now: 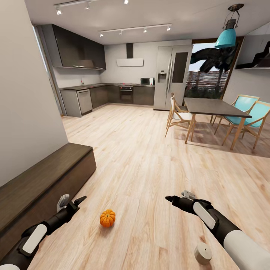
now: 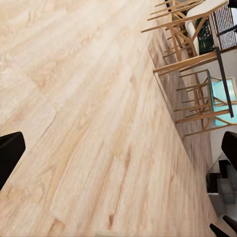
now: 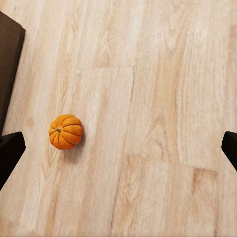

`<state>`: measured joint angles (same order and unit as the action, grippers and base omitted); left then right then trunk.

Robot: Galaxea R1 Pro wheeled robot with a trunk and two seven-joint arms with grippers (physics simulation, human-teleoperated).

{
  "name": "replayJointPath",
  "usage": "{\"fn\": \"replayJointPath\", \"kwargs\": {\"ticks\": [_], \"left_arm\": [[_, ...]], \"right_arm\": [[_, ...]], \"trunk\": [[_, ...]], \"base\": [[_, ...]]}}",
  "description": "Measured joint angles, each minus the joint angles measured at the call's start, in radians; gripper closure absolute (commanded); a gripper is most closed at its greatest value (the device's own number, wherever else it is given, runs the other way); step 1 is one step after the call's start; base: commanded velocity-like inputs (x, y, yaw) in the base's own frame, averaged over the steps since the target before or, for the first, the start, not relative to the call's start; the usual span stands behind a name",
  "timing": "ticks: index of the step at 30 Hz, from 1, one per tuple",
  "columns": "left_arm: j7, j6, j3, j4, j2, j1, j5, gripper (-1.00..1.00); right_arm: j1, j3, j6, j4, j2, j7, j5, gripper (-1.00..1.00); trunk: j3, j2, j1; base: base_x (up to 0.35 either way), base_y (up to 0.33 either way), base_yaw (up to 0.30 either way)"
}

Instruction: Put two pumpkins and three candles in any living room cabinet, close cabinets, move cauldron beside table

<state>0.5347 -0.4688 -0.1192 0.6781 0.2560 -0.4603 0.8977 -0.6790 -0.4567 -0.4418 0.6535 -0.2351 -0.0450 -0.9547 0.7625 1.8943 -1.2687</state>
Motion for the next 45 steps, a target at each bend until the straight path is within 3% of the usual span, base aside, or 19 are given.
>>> {"fn": "replayJointPath", "kwargs": {"ticks": [4,22,25,29,31,42,45], "left_arm": [[0.002,0.000,0.000,0.000,0.000,0.000,0.000,-1.00],[0.004,0.005,0.000,-0.007,0.002,0.001,0.002,-1.00],[0.004,0.006,0.000,-0.025,0.002,0.001,-0.001,-1.00],[0.006,0.008,0.000,-0.030,0.002,0.000,-0.001,-1.00],[0.008,0.009,0.000,-0.030,0.003,0.001,0.000,-1.00],[0.017,0.011,0.001,-0.036,0.003,0.001,-0.002,-1.00],[0.080,0.013,0.001,-0.056,0.009,0.001,-0.007,-1.00]], "right_arm": [[0.000,0.001,0.000,0.001,0.000,-0.003,-0.001,-1.00],[-0.001,0.004,0.001,0.036,-0.003,-0.017,-0.008,-1.00],[0.001,0.005,-0.003,0.137,-0.002,-0.030,-0.013,-1.00],[0.006,0.006,-0.015,0.345,-0.003,-0.027,-0.017,-1.00],[0.007,0.006,-0.023,0.395,-0.004,-0.023,-0.019,-1.00],[0.008,0.007,-0.042,0.422,-0.011,-0.019,-0.043,-1.00],[0.008,0.007,-0.042,0.420,-0.009,-0.018,-0.044,-1.00]], "trunk": [[0.000,0.000,0.000],[0.056,0.126,-0.069],[0.066,0.147,-0.080],[0.078,0.175,-0.096],[0.084,0.189,-0.103],[0.119,0.266,-0.146],[0.128,0.287,-0.157]], "base": [[0.000,0.000,0.000],[0.000,0.000,0.000],[0.000,0.000,0.000],[0.000,0.000,0.000],[0.000,0.000,0.000],[0.000,0.000,0.000],[0.000,0.000,0.000]]}}
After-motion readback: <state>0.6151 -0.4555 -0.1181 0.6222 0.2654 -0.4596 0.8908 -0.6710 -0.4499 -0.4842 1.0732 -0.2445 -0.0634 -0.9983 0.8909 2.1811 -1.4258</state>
